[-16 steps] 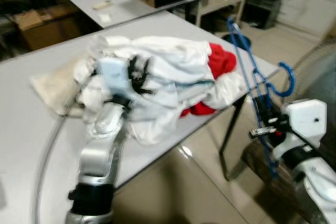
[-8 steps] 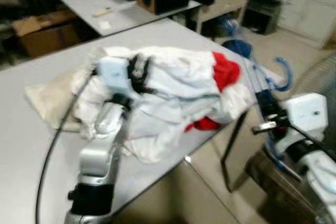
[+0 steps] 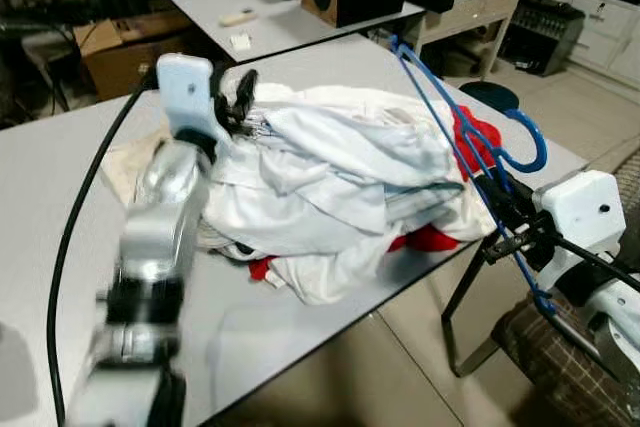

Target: Hang hanger

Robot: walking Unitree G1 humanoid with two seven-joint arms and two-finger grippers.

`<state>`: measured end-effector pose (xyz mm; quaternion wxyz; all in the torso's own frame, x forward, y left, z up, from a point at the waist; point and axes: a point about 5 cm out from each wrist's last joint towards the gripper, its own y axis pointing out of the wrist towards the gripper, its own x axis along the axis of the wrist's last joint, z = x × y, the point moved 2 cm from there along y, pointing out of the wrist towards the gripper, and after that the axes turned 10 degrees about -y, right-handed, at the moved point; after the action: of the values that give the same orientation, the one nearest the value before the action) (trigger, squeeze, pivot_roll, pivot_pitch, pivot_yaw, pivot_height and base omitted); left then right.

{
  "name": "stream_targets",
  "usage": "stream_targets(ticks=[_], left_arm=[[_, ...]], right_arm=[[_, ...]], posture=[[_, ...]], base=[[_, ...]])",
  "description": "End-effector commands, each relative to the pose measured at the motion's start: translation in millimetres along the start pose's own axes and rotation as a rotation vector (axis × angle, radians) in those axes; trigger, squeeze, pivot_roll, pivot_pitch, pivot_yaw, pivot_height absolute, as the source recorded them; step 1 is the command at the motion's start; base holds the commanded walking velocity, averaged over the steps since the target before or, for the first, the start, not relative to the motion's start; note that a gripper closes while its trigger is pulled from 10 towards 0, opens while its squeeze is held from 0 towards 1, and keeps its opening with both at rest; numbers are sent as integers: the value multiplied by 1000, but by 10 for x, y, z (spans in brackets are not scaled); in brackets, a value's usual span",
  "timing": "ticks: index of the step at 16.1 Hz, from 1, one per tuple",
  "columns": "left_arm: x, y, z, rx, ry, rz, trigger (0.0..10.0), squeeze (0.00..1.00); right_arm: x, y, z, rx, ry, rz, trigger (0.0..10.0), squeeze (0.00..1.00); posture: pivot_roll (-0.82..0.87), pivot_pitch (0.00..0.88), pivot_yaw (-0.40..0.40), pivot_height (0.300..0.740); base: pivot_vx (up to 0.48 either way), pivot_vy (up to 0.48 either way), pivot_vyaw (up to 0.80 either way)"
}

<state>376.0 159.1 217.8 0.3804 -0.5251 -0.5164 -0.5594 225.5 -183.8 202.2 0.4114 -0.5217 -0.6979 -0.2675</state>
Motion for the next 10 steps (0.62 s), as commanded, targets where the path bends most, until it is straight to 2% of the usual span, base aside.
stream_targets(ticks=[1, 2, 3, 4, 6, 7, 10], left_arm=[[-74, 95, 10, -9, -3, 60, 10000, 0], [-80, 160, -32, -38, -3, 71, 10000, 0], [-92, 188, -12, -19, 10, 84, 10000, 0], [-104, 261, 74, 51, 27, 105, 10000, 0], [-117, 301, 150, 100, 18, 118, 10000, 0], [-121, 312, 252, 165, 22, 120, 10000, 0], [-118, 302, 410, 263, 66, 116, 10000, 0]], right_arm=[[16, 9, -55, -9, -12, -14, 10000, 0], [11, 14, -54, -8, -14, -13, 10000, 0], [11, 17, -54, -8, -14, -13, 10000, 0], [15, 21, -57, -10, -15, -15, 10000, 0], [16, 15, -65, -13, -15, -15, 10000, 0], [11, 9, -69, -12, -15, -13, 10000, 0], [7, 13, -55, -1, -15, -12, 10000, 0]], posture=[[-157, 0, 52, 740], [-158, 0, 56, 740], [-159, 0, 58, 740], [-163, 0, 65, 740], [-166, 0, 68, 740], [-167, 0, 68, 740], [-166, 0, 65, 740]], base=[[0, 0, 0], [0, 0, 0], [0, 0, 0], [0, 0, 0], [0, 0, 0], [0, 0, 0], [0, 0, 0]])
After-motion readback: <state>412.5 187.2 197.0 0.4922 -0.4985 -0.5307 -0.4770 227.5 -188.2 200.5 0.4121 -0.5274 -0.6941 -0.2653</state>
